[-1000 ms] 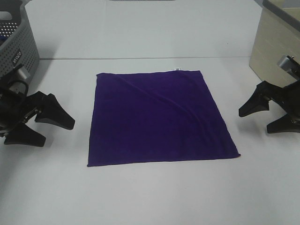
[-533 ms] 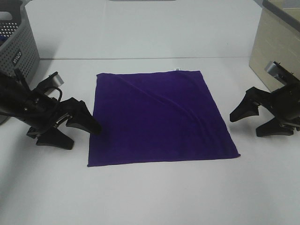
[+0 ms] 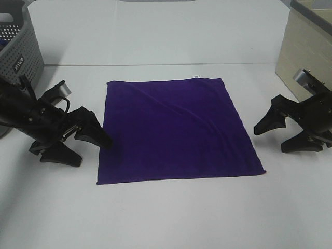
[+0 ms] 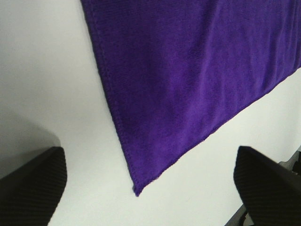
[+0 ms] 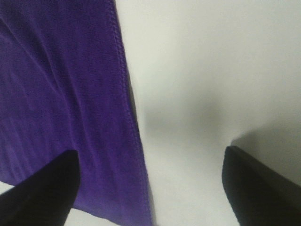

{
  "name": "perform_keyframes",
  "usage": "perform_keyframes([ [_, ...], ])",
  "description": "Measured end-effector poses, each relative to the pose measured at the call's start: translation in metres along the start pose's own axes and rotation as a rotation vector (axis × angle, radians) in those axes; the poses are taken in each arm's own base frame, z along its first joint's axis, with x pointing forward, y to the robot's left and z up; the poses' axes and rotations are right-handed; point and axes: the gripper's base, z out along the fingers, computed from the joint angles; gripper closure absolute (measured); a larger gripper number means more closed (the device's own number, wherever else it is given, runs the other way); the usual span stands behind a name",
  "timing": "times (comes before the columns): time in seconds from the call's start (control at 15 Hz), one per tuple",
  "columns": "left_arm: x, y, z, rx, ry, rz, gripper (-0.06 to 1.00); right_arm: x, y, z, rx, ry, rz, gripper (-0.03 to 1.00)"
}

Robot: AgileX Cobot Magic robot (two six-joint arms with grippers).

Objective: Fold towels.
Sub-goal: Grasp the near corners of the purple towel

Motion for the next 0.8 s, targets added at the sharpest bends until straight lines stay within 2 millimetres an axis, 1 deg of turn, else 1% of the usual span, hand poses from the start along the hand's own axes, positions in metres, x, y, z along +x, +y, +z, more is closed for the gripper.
perform_keyframes([
  [0.07, 0.000, -0.001, 0.001, -0.009, -0.001, -0.001, 0.06, 0.002, 0.001, 0.005, -0.021, 0.029, 0.023, 0.17],
  [0.13, -0.001, -0.003, 0.003, -0.019, 0.004, 0.009, 0.08, 0.003, 0.008, 0.013, -0.042, 0.062, 0.019, 0.19],
  [0.2, -0.004, -0.006, 0.008, -0.016, 0.021, 0.011, 0.09, 0.005, 0.019, 0.022, -0.060, 0.101, -0.001, 0.20],
  [0.33, -0.014, -0.018, 0.020, 0.005, 0.078, 0.012, 0.11, 0.009, 0.048, 0.044, -0.084, 0.209, -0.064, 0.22],
  [0.47, -0.025, -0.034, 0.035, 0.003, 0.139, 0.016, 0.13, 0.006, 0.072, 0.057, -0.055, 0.287, -0.122, 0.25],
  [0.53, -0.029, -0.043, 0.044, -0.001, 0.175, 0.020, 0.15, 0.005, 0.080, 0.061, -0.029, 0.308, -0.148, 0.29],
  [0.6, -0.030, -0.047, 0.047, -0.005, 0.186, 0.021, 0.16, 0.004, 0.084, 0.063, -0.014, 0.317, -0.161, 0.32],
  [0.67, -0.033, -0.054, 0.055, -0.015, 0.207, 0.015, 0.19, 0.005, 0.089, 0.067, 0.009, 0.329, -0.184, 0.38],
  [0.73, -0.034, -0.060, 0.061, -0.030, 0.220, -0.008, 0.26, 0.005, 0.090, 0.069, 0.026, 0.335, -0.196, 0.46],
  [0.8, -0.034, -0.061, 0.064, -0.047, 0.229, -0.025, 0.36, 0.006, 0.089, 0.070, 0.036, 0.340, -0.189, 0.56],
])
